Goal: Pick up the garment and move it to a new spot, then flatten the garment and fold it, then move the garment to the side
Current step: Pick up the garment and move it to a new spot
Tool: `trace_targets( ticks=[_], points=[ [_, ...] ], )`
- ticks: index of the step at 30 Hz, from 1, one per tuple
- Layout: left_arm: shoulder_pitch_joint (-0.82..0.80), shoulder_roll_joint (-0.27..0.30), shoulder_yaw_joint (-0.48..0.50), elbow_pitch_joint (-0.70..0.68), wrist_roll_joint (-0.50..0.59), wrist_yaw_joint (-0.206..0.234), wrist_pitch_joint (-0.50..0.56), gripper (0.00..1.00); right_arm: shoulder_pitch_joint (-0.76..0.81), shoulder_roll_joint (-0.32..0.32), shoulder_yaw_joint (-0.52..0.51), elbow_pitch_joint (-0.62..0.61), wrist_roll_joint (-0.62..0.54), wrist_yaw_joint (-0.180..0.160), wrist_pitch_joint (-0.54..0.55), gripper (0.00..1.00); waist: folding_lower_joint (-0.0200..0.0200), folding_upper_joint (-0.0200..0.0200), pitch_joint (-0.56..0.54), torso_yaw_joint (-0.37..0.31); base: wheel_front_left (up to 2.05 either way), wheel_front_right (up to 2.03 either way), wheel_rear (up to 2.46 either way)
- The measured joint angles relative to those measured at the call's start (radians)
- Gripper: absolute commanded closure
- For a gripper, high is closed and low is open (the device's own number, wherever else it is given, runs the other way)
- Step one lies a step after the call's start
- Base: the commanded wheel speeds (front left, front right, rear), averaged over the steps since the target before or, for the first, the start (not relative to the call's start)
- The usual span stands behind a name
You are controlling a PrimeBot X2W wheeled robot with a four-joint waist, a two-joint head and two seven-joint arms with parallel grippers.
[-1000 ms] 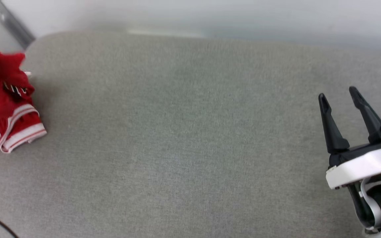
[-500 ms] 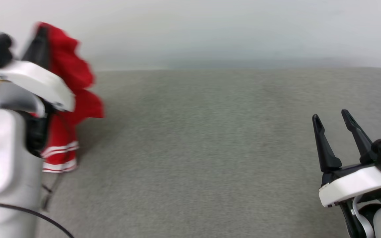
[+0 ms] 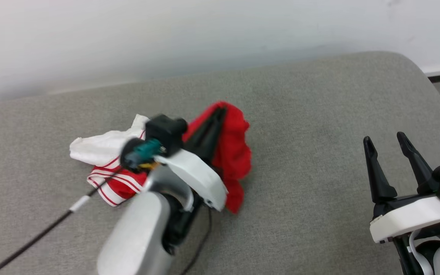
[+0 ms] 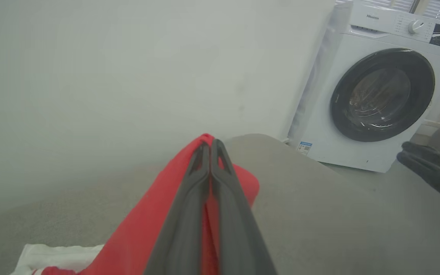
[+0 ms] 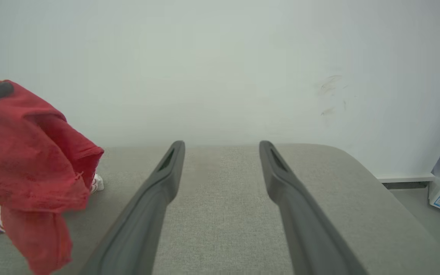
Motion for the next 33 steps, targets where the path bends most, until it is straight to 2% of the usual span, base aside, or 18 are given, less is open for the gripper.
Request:
trace_targets(
  ticks=[5,13,14,15,16,19,21,22,26,32,33],
  points=[
    [0.07,-0.031,-0.112,0.084,-0.022,-0.013,-0.016,1.0,-0.008,0.003,0.009,0.004,0.013,0.0,-0.009,0.0,0.0,0.0,0.052,-0.016,0.0,0.0,0.0],
    [0.13,-0.04,-0.226,0.21,-0.046,-0.02,-0.057,1.0,-0.037,0.003,0.012,0.026,0.023,0.0,-0.023,0.0,0.0,0.0,0.112,-0.017,0.0,0.0,0.0],
    [0.13,-0.039,-0.241,0.219,-0.045,-0.025,-0.061,0.86,-0.041,0.002,0.011,0.03,0.024,0.0,-0.023,0.0,0.0001,0.0,0.112,-0.012,0.0,0.0,0.0],
    [0.13,-0.039,-0.241,0.219,-0.045,-0.025,-0.061,0.55,-0.041,0.002,0.011,0.03,0.024,0.0,-0.023,0.0,0.0001,0.0,0.112,-0.012,0.0,0.0,0.0],
    [0.129,-0.041,-0.254,0.223,-0.046,-0.026,-0.086,0.0,-0.044,0.002,0.007,0.036,0.024,0.0,-0.024,0.0,0.0001,0.0,0.104,-0.006,0.0,0.0,0.0],
    [0.119,-0.041,-0.26,0.209,-0.041,-0.022,-0.141,0.0,-0.042,0.0,-0.004,0.043,0.023,0.0,-0.022,0.0,0.0001,0.0,0.082,0.007,0.0,0.0,0.0],
    [0.106,-0.042,-0.246,0.184,-0.031,0.006,-0.198,0.0,-0.029,-0.001,-0.01,0.044,0.021,0.0,-0.016,0.0,0.0001,0.0,0.052,0.02,0.0,0.0,0.0],
    [0.106,-0.042,-0.246,0.184,-0.031,0.006,-0.198,0.0,-0.029,-0.001,-0.01,0.044,0.021,0.0,-0.016,0.0,0.0001,0.0,0.052,0.02,0.0,0.0,0.0],
    [0.107,-0.029,-0.196,0.152,-0.017,0.068,-0.256,0.0,0.008,0.0,-0.019,0.04,0.012,0.0,0.002,0.0,0.0,0.0,-0.004,0.046,0.0,0.0,0.0],
    [0.155,0.051,-0.071,0.13,-0.024,0.163,-0.292,0.0,0.045,0.002,-0.016,0.03,0.008,0.0,0.023,0.0,0.0,0.0,-0.061,0.075,0.0,0.0,0.0],
    [0.155,0.051,-0.071,0.13,-0.024,0.163,-0.292,0.0,0.045,0.002,-0.016,0.03,0.008,0.0,0.023,0.0,0.0,0.0,-0.061,0.075,0.0,0.0,0.0]
  ],
)
